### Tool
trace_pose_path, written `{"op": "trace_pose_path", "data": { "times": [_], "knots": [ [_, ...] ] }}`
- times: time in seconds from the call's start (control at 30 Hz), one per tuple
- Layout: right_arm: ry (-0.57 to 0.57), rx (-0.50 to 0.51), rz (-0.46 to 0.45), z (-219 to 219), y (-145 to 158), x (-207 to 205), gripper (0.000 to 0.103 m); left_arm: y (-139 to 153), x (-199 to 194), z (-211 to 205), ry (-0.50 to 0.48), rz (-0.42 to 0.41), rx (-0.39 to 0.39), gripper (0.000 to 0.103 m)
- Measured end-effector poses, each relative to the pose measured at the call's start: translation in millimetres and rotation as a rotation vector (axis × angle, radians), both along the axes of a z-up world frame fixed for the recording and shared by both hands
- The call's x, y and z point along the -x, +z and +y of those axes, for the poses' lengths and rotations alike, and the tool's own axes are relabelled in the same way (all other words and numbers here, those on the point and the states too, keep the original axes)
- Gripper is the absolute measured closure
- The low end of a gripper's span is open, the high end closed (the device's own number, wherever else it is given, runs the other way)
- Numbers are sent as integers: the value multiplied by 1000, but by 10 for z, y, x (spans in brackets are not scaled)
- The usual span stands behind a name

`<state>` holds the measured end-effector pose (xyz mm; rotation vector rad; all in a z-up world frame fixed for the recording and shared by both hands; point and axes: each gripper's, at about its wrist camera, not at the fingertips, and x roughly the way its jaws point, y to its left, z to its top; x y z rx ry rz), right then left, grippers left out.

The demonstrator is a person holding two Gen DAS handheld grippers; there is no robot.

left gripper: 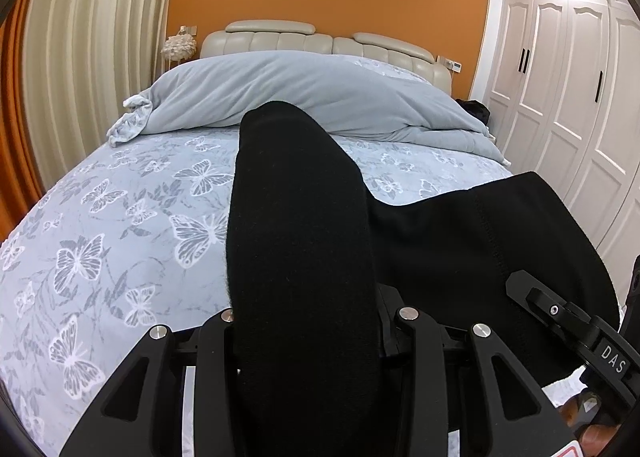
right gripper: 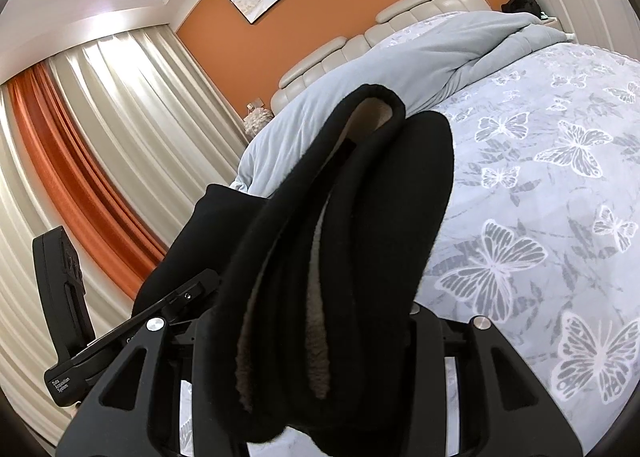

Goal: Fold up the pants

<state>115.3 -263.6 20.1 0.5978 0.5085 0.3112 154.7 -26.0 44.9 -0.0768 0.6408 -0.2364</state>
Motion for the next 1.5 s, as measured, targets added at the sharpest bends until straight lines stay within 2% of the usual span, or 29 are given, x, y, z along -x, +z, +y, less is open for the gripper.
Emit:
{"op": "trace_pose_path", "data": {
  "times": [0.5,0.67,0.83,1.0,1.27,1.4,1.5],
  "knots": [
    [-2,-13,18,38,-9,45,65,-35,-4,18,6,26,-4,69],
    [-2,-20,-26,28,137,116,65,68,55,22,1,-9,0,69],
    [17,-51,-77,-59,422,78,65,298,99,120,-12,-66,33,69],
    [54,-63,-100,-131,690,-155,65,594,-46,259,-29,-85,91,69],
    [74,-126,-133,-317,914,-758,64,968,-441,225,-51,-163,70,67],
    [76,-130,-131,-371,785,-1082,64,931,-774,214,-53,-181,93,67],
    [84,-172,-90,-457,502,-1378,64,784,-1014,182,-46,-164,111,66]
  ]
}}
